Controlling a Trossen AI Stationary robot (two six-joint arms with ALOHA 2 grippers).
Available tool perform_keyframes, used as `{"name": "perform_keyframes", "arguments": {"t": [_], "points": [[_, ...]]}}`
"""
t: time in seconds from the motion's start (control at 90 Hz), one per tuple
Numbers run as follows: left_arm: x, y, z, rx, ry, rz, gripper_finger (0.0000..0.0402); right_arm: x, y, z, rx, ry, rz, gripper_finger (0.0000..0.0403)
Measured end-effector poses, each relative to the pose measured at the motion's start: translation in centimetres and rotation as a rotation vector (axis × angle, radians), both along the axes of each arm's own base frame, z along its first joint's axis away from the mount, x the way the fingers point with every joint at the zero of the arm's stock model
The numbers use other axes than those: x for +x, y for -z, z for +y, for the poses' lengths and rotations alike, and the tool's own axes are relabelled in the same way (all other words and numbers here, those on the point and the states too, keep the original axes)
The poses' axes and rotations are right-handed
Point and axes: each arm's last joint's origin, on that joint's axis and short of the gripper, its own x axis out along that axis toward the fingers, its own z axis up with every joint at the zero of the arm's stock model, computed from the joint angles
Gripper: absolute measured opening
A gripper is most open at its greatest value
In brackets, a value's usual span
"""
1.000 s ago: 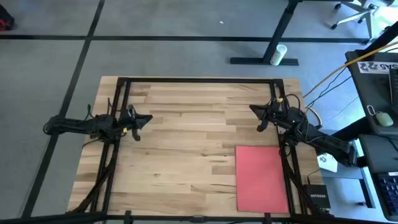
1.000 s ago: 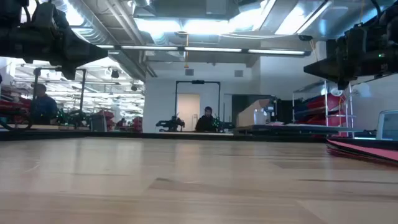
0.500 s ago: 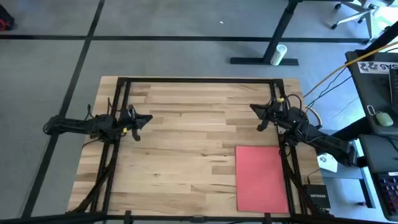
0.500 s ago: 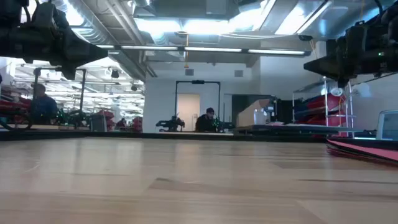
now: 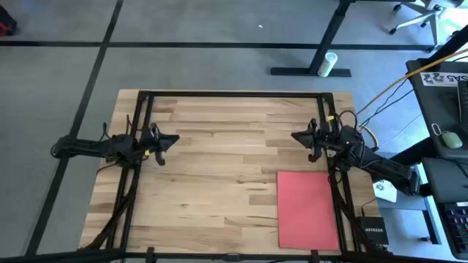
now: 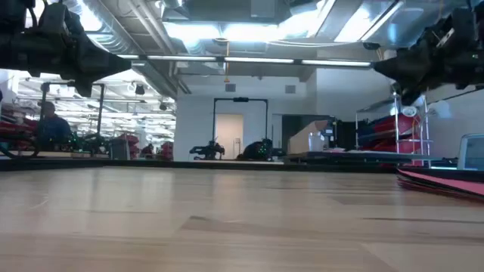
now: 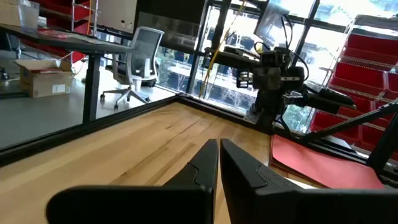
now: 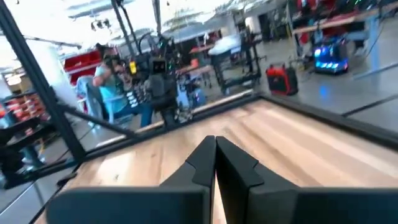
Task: Organize paper
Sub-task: Move the red paper to the top left of the table
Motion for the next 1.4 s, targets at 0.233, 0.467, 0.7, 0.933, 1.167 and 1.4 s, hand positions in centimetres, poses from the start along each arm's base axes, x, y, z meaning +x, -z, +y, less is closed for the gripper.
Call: {"name": "perform_keyframes", "arguments": {"t": [0.233, 0.467, 0.7, 0.933, 1.167, 1.4], "points": [[0.0, 0.0, 0.0, 0.000, 0.000, 0.000, 0.0000, 0.4, -0.8, 0.0, 0.081, -0.063, 0.171, 0.0000], [0.0, 0.0, 0.0, 0.000, 0.000, 0.000, 0.0000, 2.5, -1.1, -0.9, 0.171, -0.091, 0.365, 0.0000], [0.0, 0.0, 0.0, 0.000, 0.000, 0.000, 0.0000, 5.9, -4.3, -2.4, 0.030, -0.161, 0.451, 0.0000], [0.0, 0.0, 0.0, -0.029, 0.002, -0.013, 0.0000, 9.8, -7.6, -3.5, -0.039, -0.287, 0.657, 0.0001], [0.0, -0.1, 0.0, -0.145, 0.006, -0.072, 0.0000, 13.5, -6.9, -2.7, -0.014, -0.365, 1.009, 0.0033], [0.0, -0.2, 0.1, -0.052, -0.008, -0.040, 0.0000, 15.4, -5.0, -0.9, 0.094, -0.501, 1.263, 0.0086]]}}
